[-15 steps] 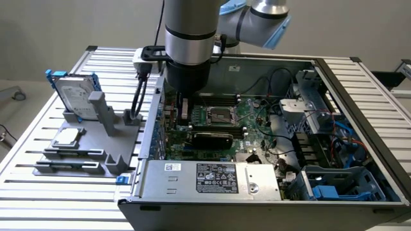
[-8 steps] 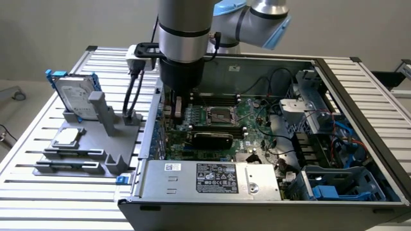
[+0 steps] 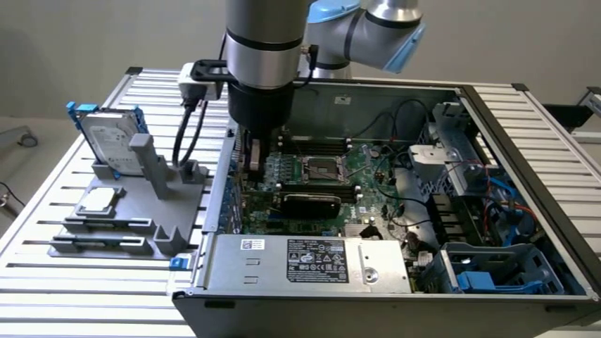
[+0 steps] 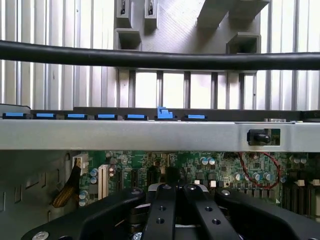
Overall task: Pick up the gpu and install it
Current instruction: 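Press down on the gpu until it lock into place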
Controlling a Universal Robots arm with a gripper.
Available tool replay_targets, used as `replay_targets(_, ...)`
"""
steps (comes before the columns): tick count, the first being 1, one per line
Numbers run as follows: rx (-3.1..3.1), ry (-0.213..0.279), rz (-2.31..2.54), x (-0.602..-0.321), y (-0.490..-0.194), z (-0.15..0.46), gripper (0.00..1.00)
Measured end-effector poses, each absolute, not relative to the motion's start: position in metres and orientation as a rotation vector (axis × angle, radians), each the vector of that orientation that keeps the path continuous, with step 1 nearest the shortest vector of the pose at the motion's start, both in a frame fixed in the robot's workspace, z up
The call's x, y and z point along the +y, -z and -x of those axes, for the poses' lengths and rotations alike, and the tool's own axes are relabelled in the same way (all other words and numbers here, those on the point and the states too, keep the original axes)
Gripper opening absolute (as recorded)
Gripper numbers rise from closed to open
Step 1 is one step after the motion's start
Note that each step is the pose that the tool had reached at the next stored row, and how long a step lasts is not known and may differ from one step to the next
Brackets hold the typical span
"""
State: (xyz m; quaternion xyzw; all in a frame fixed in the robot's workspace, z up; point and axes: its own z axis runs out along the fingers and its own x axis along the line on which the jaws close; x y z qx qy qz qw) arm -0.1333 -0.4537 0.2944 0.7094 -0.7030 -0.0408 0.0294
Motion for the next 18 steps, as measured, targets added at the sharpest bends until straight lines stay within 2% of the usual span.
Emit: replay_targets(18, -2.138, 0.107, -2.153, -0.4539, -0.3003, 0.1378, 0.11)
